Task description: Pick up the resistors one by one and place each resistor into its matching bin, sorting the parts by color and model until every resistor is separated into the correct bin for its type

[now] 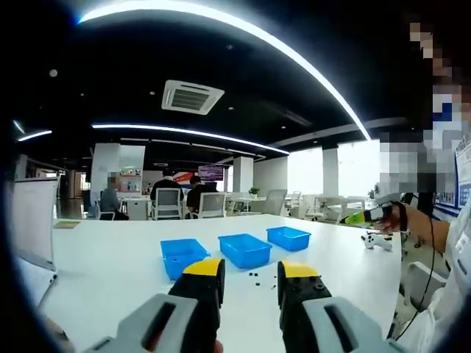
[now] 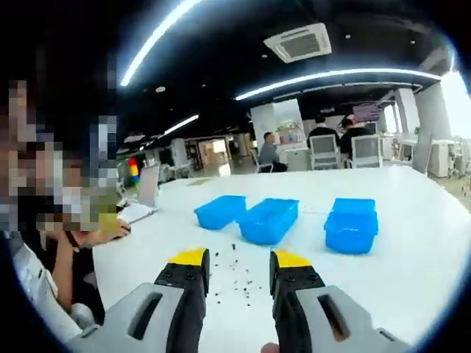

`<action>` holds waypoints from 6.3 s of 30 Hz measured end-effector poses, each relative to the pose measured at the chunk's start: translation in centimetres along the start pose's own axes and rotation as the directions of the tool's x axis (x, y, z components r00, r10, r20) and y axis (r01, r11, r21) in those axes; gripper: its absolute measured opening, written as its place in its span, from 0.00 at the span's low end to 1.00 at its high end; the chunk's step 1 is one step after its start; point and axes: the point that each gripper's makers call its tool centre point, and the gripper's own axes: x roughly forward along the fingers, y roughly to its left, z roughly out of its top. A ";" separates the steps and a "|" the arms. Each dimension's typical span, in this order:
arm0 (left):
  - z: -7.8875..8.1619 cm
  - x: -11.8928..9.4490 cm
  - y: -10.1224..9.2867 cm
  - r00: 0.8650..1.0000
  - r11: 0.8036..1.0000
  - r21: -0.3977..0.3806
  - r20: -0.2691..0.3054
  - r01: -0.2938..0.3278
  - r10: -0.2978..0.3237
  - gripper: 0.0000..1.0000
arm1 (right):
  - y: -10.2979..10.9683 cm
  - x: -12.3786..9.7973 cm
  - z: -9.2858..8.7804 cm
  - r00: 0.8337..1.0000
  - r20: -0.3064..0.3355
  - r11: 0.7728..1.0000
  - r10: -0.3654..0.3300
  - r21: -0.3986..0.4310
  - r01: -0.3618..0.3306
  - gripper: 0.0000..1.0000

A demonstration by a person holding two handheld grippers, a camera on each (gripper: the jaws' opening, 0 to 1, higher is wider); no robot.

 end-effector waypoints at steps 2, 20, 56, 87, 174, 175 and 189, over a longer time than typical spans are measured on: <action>0.1 -0.1 0.1 1.000 1.000 0.000 0.003 -0.002 0.002 0.31 | 0.9 1.7 0.0 0.997 -0.074 1.000 0.018 -0.024 -0.019 0.33; 0.8 -0.7 0.6 0.999 1.000 -0.016 0.036 0.004 -0.003 0.30 | 6.4 17.0 -6.0 0.812 -0.579 0.986 0.071 -0.081 -0.144 0.24; 0.8 -0.9 0.8 0.999 1.000 -0.020 0.044 0.003 -0.002 0.30 | 5.8 22.2 -7.6 0.840 -0.543 0.959 -0.010 -0.242 -0.145 0.07; 0.3 -0.1 0.0 1.000 1.000 -0.002 0.016 0.015 -0.015 0.30 | 3.5 -1.0 -0.2 0.981 0.159 0.983 0.113 -0.159 -0.088 0.07; 3.0 -1.2 -1.2 0.997 1.000 0.011 0.077 0.025 -0.026 0.30 | 7.5 31.8 7.8 0.992 -0.010 0.982 0.128 -0.142 -0.128 0.53; 3.0 -1.2 -1.2 0.997 1.000 0.012 0.077 0.028 -0.028 0.30 | 7.5 31.1 7.7 0.991 -0.010 0.981 0.132 -0.141 -0.132 0.53; 1.9 -1.4 0.1 0.997 0.999 0.009 0.066 0.036 -0.036 0.30 | 2.3 13.7 6.1 0.981 0.132 0.986 0.142 -0.104 -0.129 0.53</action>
